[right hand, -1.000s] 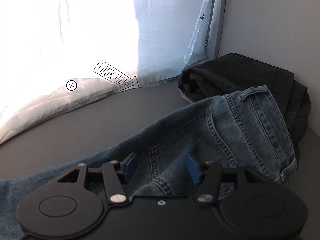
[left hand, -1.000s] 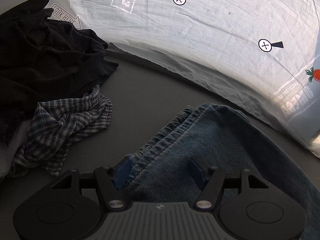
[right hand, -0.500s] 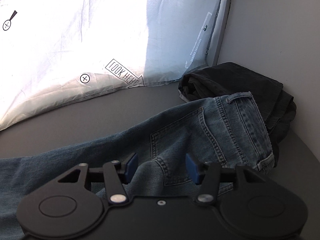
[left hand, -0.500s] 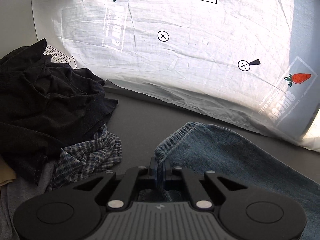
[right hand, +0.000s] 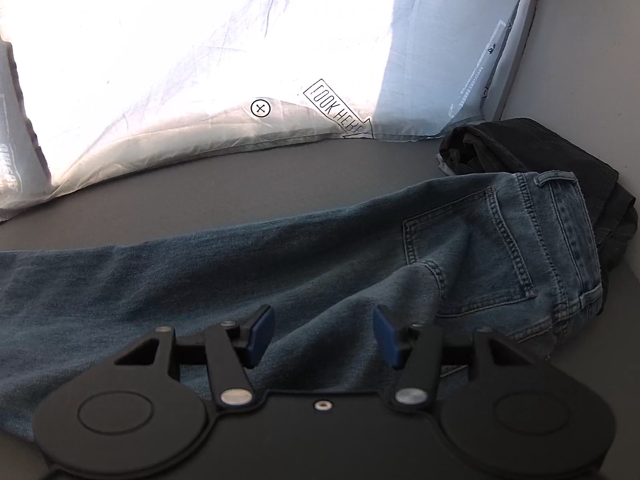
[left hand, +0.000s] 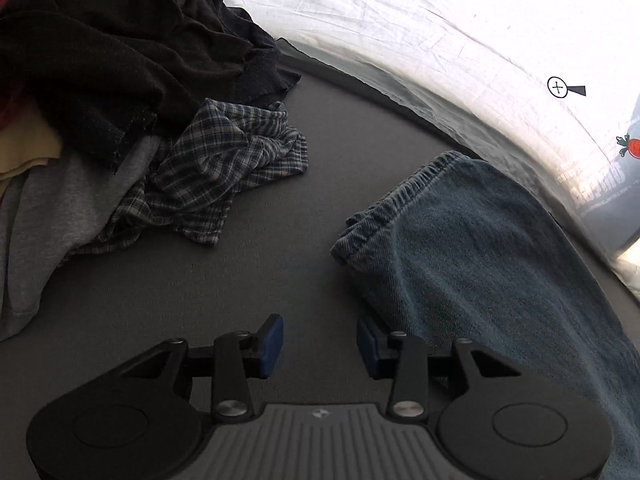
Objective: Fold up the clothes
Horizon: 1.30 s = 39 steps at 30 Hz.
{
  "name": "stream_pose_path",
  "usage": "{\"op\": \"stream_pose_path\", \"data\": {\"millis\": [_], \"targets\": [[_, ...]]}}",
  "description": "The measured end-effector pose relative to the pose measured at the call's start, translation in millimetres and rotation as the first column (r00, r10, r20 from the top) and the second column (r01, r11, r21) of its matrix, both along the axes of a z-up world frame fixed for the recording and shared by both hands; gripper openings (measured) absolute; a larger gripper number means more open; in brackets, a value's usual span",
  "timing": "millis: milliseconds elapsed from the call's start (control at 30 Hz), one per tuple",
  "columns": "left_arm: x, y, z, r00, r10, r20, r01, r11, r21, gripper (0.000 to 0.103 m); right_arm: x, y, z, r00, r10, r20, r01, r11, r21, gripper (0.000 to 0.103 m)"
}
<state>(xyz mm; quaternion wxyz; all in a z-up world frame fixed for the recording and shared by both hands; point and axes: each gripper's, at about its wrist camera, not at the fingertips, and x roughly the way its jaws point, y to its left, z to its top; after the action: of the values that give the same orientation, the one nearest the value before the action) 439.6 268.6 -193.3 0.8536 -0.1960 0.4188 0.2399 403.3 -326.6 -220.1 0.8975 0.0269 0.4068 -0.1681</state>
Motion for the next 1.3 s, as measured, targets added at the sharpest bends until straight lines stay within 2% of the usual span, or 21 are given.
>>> {"op": "stream_pose_path", "data": {"millis": [100,167,300,367,467,533,633,667,733,833,867,900,933,1000,1067,1133,1267,1300], "targets": [[3.0,-13.7,-5.0,0.997,-0.072,0.032,0.070,0.996,0.050,0.050,0.9,16.1,-3.1,0.999,0.036,-0.011,-0.036,0.999,-0.008,0.056],[11.6,-21.4,-7.5,0.991,-0.117,0.058,0.114,0.992,0.060,0.049,1.3,23.8,-5.0,0.999,0.050,-0.017,-0.050,0.999,-0.008,0.056],[32.0,-42.3,-6.2,0.979,-0.194,0.063,0.185,0.974,0.131,0.049,1.5,33.6,-6.1,0.998,0.060,-0.020,-0.061,0.998,-0.004,0.056],[33.7,-48.7,1.9,0.973,-0.202,0.113,0.182,0.969,0.165,0.049,0.3,37.4,-6.6,0.997,0.068,-0.021,-0.068,0.998,-0.015,0.056],[38.0,-58.7,15.9,0.947,-0.247,0.204,0.204,0.956,0.211,0.050,-0.6,38.1,-9.4,0.997,0.066,-0.031,-0.067,0.998,-0.019,0.056],[48.0,-63.9,18.0,0.938,-0.286,0.197,0.238,0.942,0.236,0.051,-0.7,36.1,-11.8,0.998,0.057,-0.037,-0.058,0.998,-0.009,0.056],[61.7,-67.7,15.5,0.937,-0.319,0.141,0.274,0.924,0.266,0.051,-2.1,34.5,-13.5,0.998,0.052,-0.040,-0.052,0.999,0.002,0.056],[60.3,-65.7,15.4,0.940,-0.307,0.152,0.262,0.930,0.259,0.051,-2.8,34.6,-13.2,0.998,0.054,-0.038,-0.054,0.999,-0.004,0.056],[57.1,-57.9,11.9,0.945,-0.281,0.168,0.248,0.949,0.193,0.051,-3.2,34.2,-14.1,0.998,0.057,-0.039,-0.057,0.998,-0.007,0.056],[54.7,-51.7,4.1,0.956,-0.254,0.149,0.236,0.964,0.126,0.047,-2.2,33.1,-18.4,0.997,0.064,-0.043,-0.063,0.998,0.023,0.049],[53.6,-50.0,3.8,0.958,-0.243,0.154,0.227,0.967,0.113,0.033,-2.1,33.6,-19.3,0.996,0.072,-0.043,-0.070,0.997,0.034,0.045],[52.9,-47.9,5.4,0.959,-0.230,0.166,0.216,0.971,0.099,0.022,-2.3,35.3,-19.4,0.996,0.083,-0.041,-0.081,0.996,0.039,0.044],[53.0,-44.8,8.5,0.959,-0.214,0.184,0.202,0.976,0.079,0.004,-2.6,37.4,-19.3,0.995,0.094,-0.039,-0.093,0.995,0.040,0.044],[55.3,-36.9,18.7,0.957,-0.168,0.235,0.167,0.986,0.026,0.002,-3.5,42.3,-19.0,0.993,0.115,-0.034,-0.115,0.993,0.023,0.044],[62.3,-29.6,34.6,0.945,-0.133,0.298,0.144,0.989,-0.017,0.001,-3.9,42.9,-19.2,0.993,0.113,-0.030,-0.113,0.993,0.024,0.044],[76.8,-24.8,54.7,0.925,-0.136,0.354,0.153,0.988,-0.022,0.001,-4.5,41.3,-19.6,0.994,0.105,-0.024,-0.105,0.994,0.035,0.044],[108.1,-22.3,93.0,0.858,-0.159,0.489,0.197,0.980,-0.026,0.003,-7.3,33.7,-20.9,0.997,0.080,-0.012,-0.079,0.995,0.061,0.044],[114.9,-24.2,97.4,0.855,-0.166,0.492,0.195,0.981,-0.008,0.005,-8.1,31.9,-21.5,0.997,0.073,-0.011,-0.073,0.995,0.066,0.044]]}}
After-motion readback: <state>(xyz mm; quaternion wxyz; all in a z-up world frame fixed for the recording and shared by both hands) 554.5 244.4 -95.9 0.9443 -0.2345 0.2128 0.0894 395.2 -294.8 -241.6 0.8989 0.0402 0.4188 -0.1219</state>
